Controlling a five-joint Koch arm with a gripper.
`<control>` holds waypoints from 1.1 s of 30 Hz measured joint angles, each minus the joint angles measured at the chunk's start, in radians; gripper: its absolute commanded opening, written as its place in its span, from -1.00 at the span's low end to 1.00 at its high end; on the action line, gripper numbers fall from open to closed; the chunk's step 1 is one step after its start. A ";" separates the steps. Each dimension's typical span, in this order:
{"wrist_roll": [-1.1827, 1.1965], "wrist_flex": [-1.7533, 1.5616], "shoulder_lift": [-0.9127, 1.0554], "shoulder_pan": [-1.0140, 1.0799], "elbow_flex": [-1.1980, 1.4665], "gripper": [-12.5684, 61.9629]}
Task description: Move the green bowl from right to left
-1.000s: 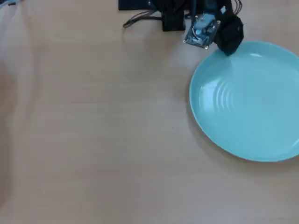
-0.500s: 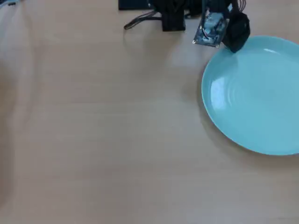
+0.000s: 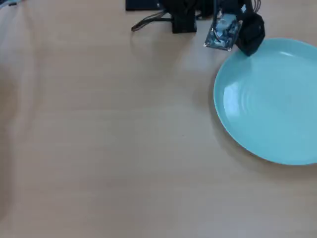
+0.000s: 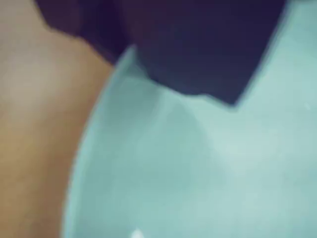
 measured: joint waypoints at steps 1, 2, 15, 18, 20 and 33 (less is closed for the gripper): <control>0.000 0.000 0.000 0.000 0.000 -0.85; 0.000 0.000 0.000 0.000 0.000 -0.84; -0.003 -0.011 0.000 0.008 0.000 0.30; -0.003 -0.011 0.000 0.008 0.000 0.59; -0.003 -0.008 0.000 0.008 0.000 0.69; -0.005 0.293 0.034 0.054 -0.141 0.71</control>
